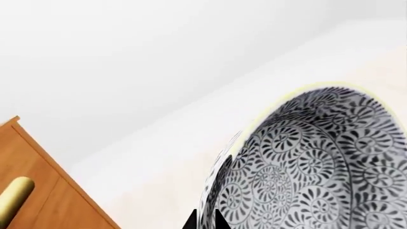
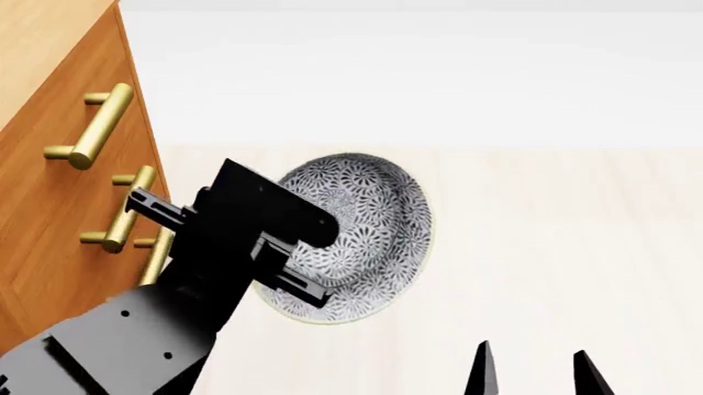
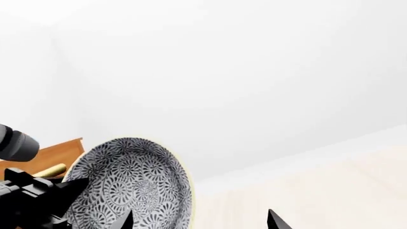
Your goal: Put the bowl on top of the cabinet.
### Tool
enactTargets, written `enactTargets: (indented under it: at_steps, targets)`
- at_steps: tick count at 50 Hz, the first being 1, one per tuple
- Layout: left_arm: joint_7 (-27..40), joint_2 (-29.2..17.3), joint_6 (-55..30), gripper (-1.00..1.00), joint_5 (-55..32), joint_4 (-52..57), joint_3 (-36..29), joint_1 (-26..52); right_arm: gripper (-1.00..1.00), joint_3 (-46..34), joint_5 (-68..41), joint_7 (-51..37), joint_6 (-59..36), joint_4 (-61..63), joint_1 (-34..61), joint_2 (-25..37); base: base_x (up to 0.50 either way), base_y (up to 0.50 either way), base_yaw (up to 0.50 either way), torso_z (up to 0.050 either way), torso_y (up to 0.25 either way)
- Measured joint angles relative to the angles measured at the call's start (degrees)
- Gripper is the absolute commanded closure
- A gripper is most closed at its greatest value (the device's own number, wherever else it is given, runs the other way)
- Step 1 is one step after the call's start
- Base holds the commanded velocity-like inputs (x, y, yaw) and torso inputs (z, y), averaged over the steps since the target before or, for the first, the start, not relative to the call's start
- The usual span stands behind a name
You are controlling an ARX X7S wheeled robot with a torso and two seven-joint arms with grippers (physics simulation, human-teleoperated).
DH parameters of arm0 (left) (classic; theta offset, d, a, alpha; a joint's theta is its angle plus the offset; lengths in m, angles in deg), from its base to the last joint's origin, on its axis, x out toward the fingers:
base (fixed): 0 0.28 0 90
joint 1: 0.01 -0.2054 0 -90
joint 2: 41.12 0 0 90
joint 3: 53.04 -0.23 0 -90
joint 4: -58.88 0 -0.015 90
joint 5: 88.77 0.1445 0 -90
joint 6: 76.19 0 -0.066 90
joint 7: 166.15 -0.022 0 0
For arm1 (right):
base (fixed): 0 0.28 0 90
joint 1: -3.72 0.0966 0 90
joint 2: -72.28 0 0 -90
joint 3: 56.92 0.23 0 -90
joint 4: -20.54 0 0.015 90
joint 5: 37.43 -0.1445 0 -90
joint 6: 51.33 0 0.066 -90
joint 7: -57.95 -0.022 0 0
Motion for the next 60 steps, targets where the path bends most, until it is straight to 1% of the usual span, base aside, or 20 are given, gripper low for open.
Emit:
enactTargets:
  at_steps: [18,26,36,47,60]
  targets:
    - [1.74,1.26,-11.53,1.0,0.93,1.68,-3.43,8.97,-1.0,0.28,0.23,0.53,0.94,-0.03,-1.07,0.23,0.0,0.0,0.0,0.001,0.0]
    - [2.13,1.48,-15.87,1.0,0.87,2.76,-3.85,12.33,-1.0,0.5,0.87,-1.09,-0.18,0.14,-1.01,0.45,0.0,0.0,0.0,0.0,0.001]
    - [2.13,2.01,-20.41,1.0,0.02,3.57,-3.22,16.32,-1.0,1.16,2.08,-4.37,-1.71,0.63,-0.88,0.36,0.0,0.0,0.0,0.0,0.0]
    - [2.0,2.94,-25.57,1.0,-1.03,3.64,-2.04,21.54,-1.0,1.43,2.08,-5.63,-2.57,1.58,-1.16,0.83,0.0,0.0,0.0,0.0,0.001]
    - [1.38,3.96,-28.21,1.0,-2.32,0.68,-0.07,27.34,-1.0,1.38,2.18,-5.93,-2.92,2.34,-1.49,1.15,0.0,0.0,0.0,0.0,0.0]
